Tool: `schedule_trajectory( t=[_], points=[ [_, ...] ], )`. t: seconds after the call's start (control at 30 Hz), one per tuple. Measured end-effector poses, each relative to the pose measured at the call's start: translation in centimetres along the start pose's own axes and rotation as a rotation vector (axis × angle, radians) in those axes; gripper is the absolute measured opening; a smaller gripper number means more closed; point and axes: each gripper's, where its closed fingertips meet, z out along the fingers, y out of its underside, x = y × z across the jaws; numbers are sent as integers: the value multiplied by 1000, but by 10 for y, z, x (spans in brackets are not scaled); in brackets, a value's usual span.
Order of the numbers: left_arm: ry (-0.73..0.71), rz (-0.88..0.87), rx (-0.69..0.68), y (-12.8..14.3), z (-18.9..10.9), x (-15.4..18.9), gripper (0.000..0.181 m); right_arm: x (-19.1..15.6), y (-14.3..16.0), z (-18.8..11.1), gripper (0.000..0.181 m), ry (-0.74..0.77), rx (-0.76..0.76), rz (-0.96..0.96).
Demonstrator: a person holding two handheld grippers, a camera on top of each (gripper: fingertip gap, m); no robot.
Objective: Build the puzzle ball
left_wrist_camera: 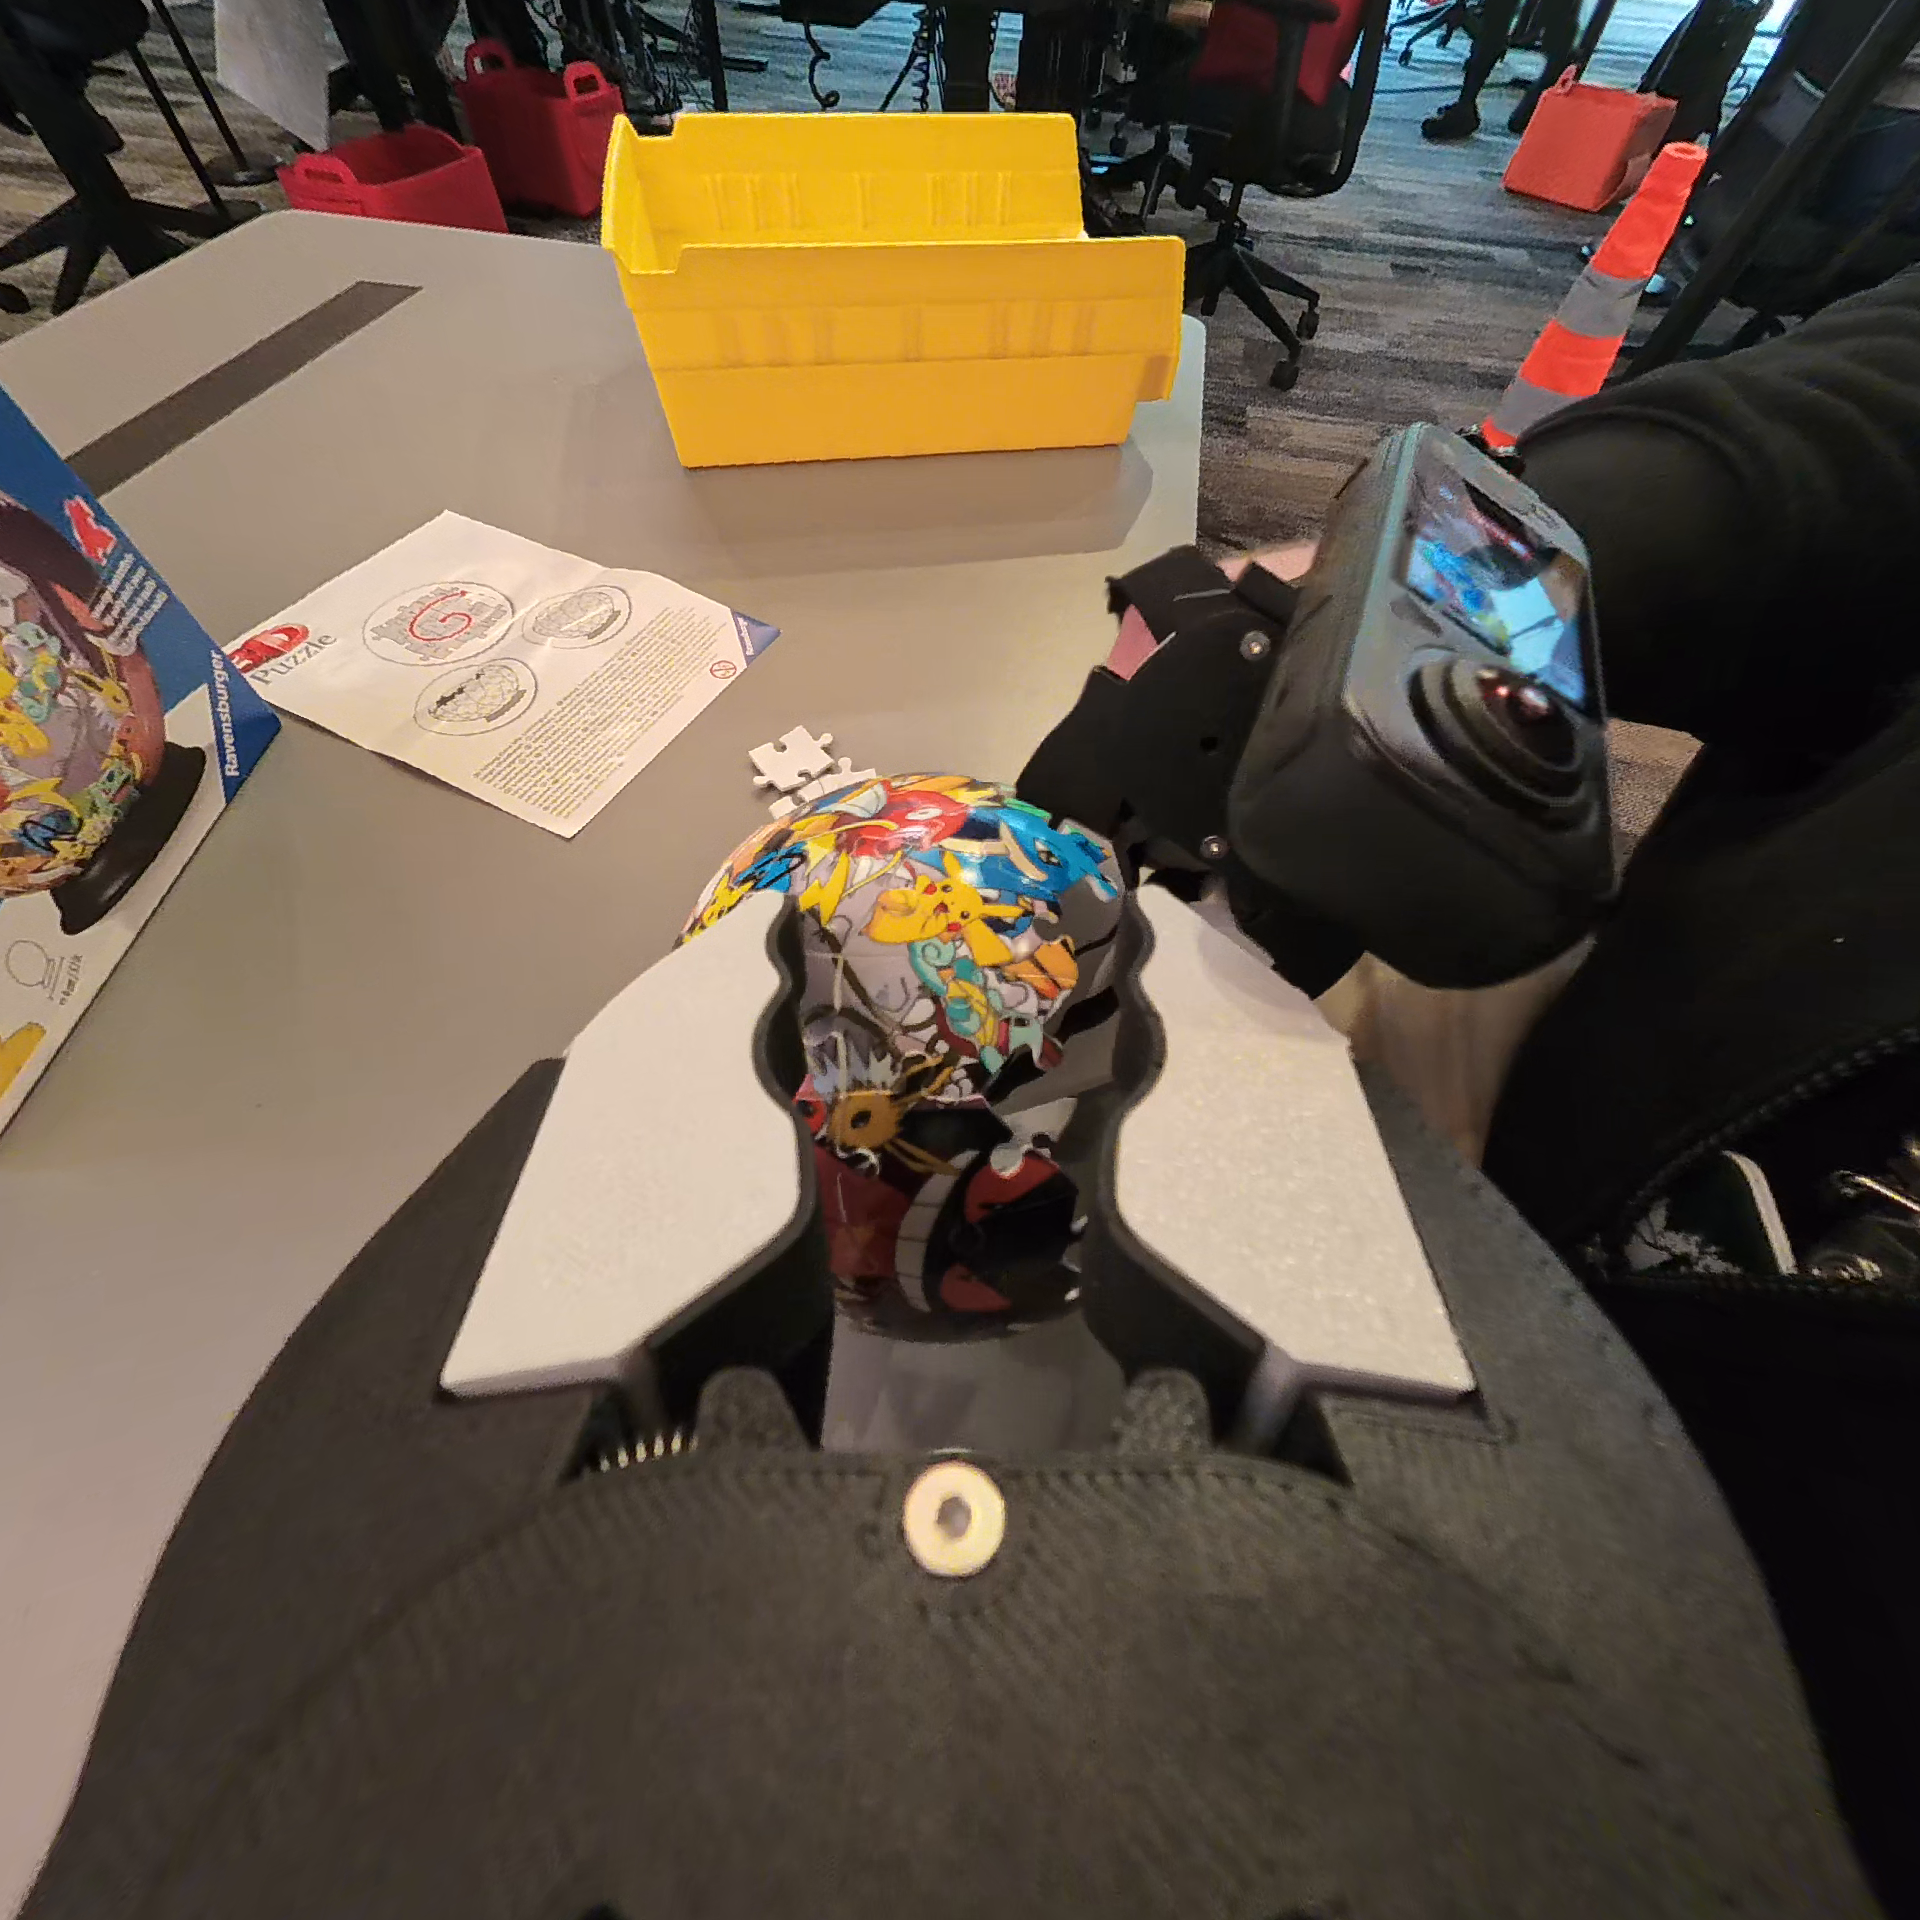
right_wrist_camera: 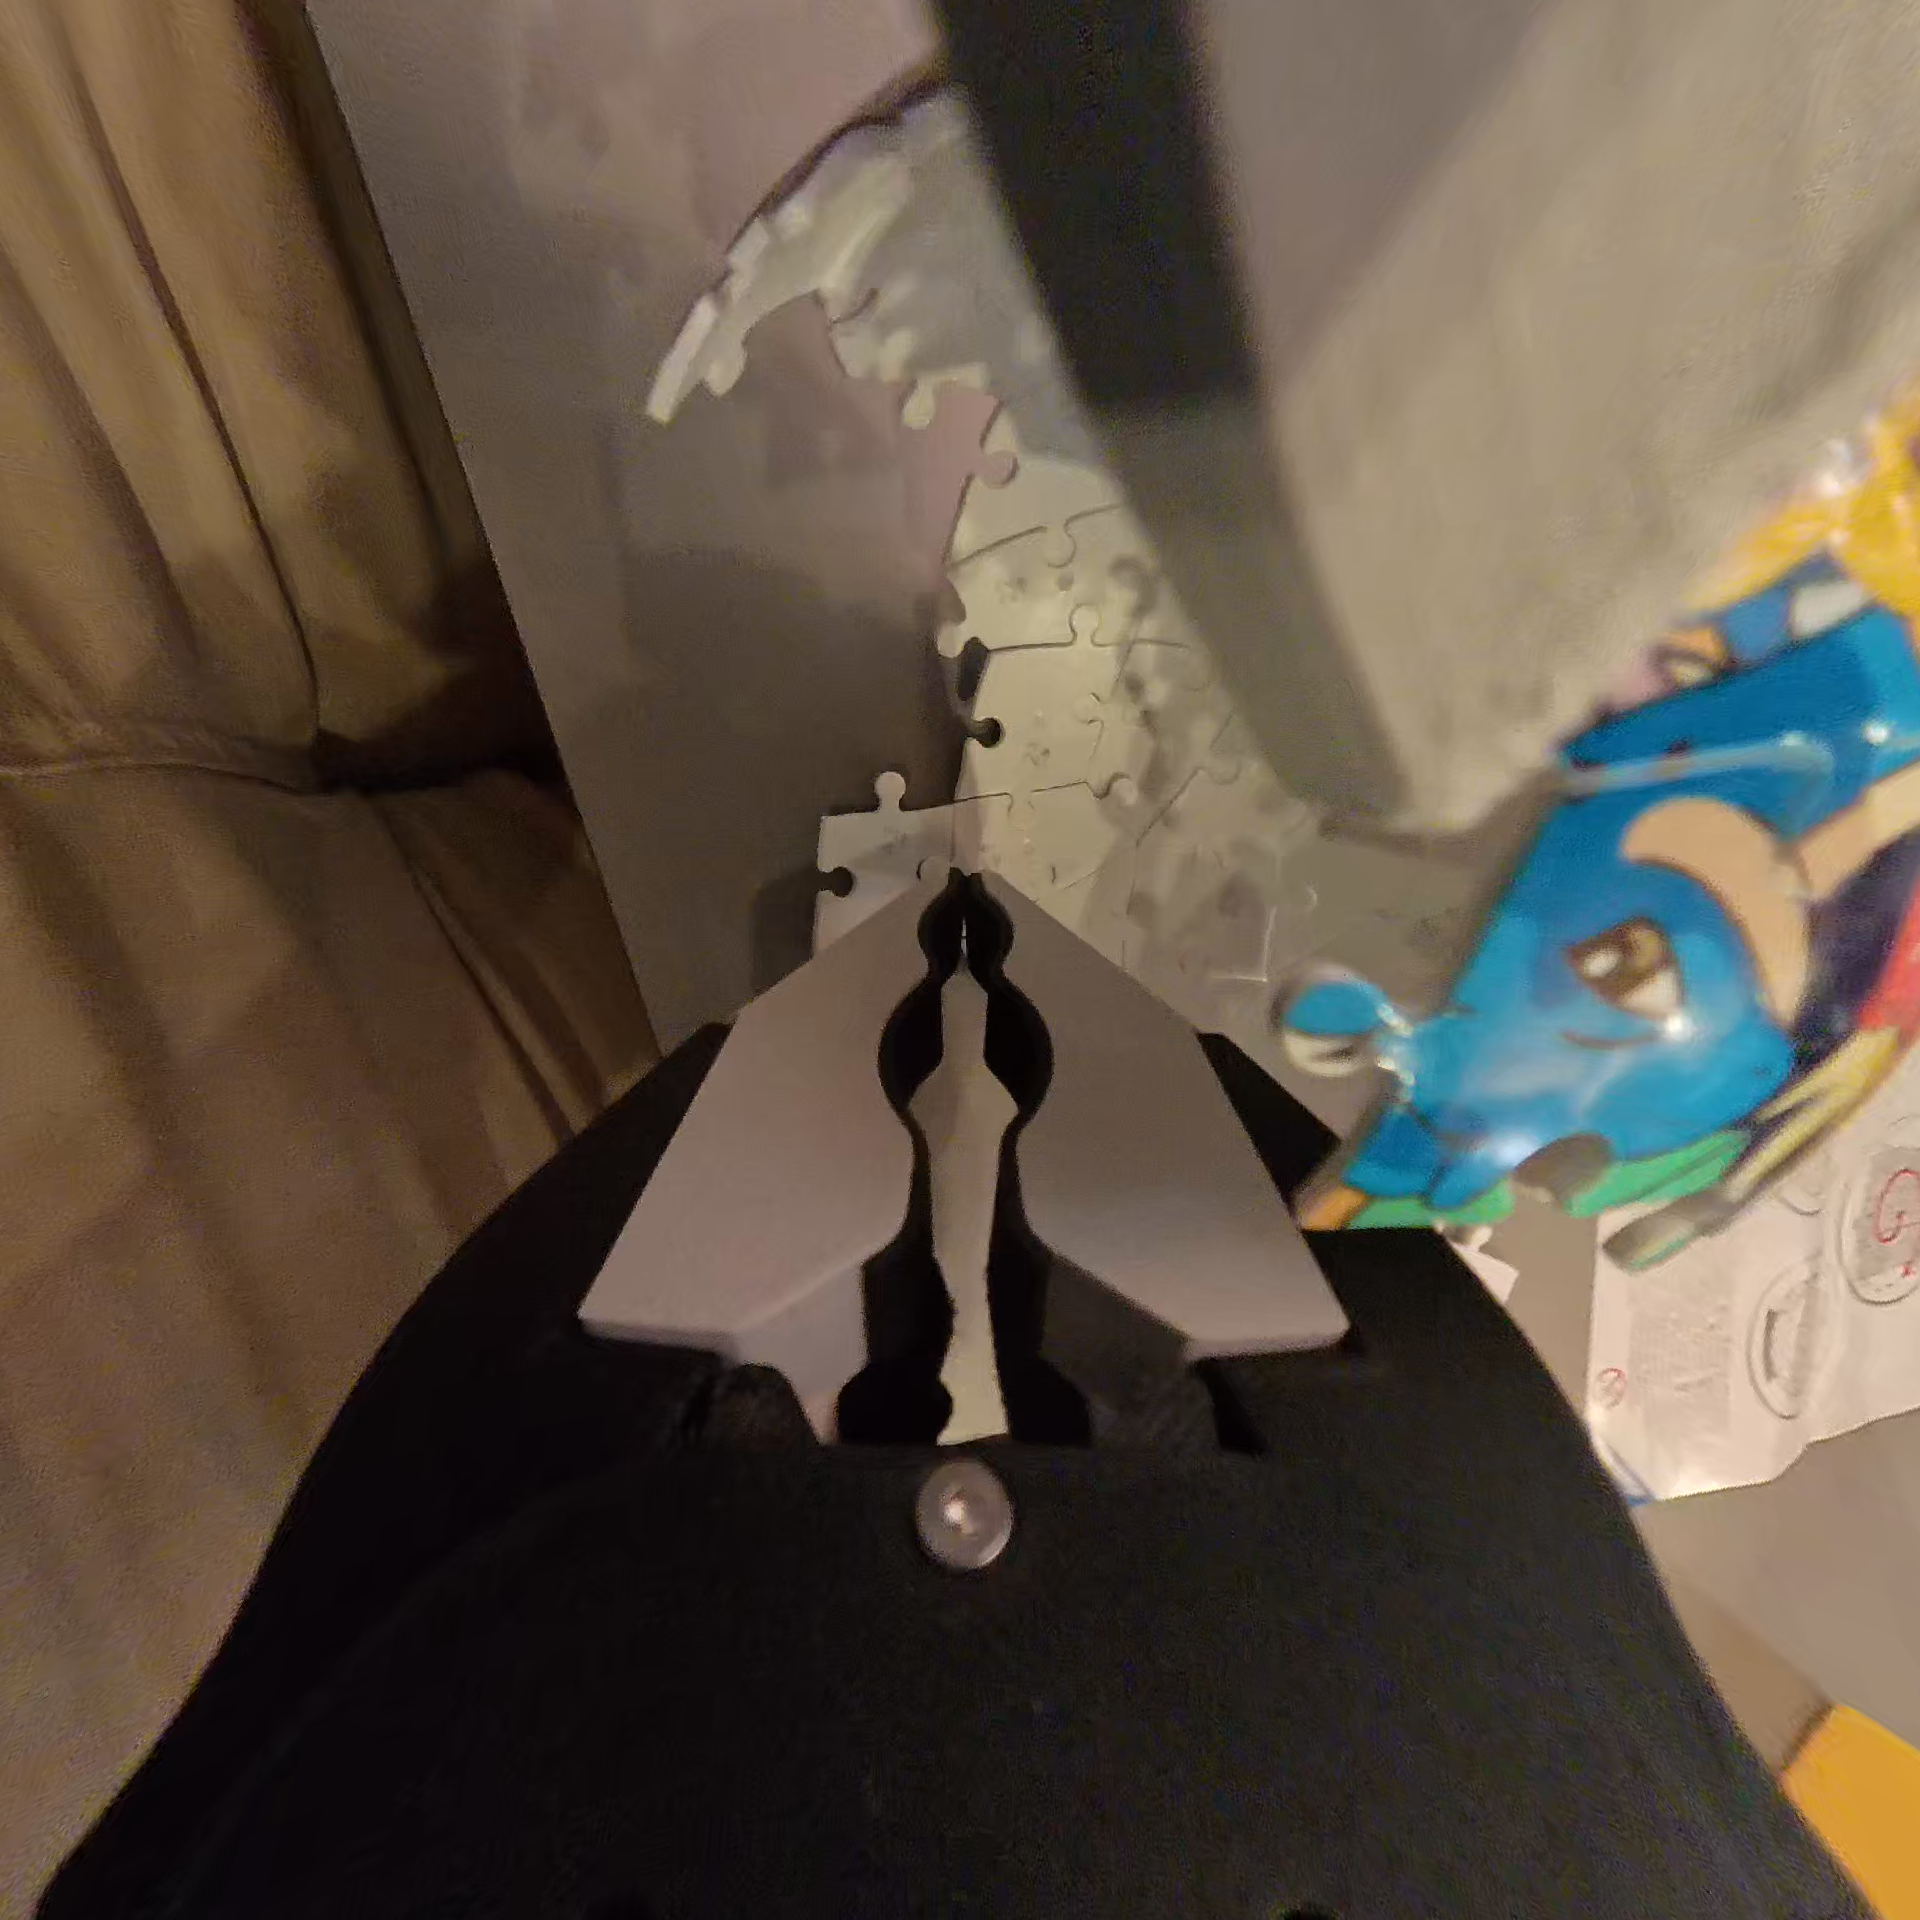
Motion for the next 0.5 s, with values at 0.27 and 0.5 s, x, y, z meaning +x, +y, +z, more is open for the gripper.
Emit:
schedule_trajectory(
  t=[0.27,0.5],
  points=[
    [2,-37,18,-1,-3,-1,53,0,0,0,0,105,-41,-255],
    [9,-54,29,-1,-4,-1,53,0,-1,0,0,171,-69,-372]
  ],
)
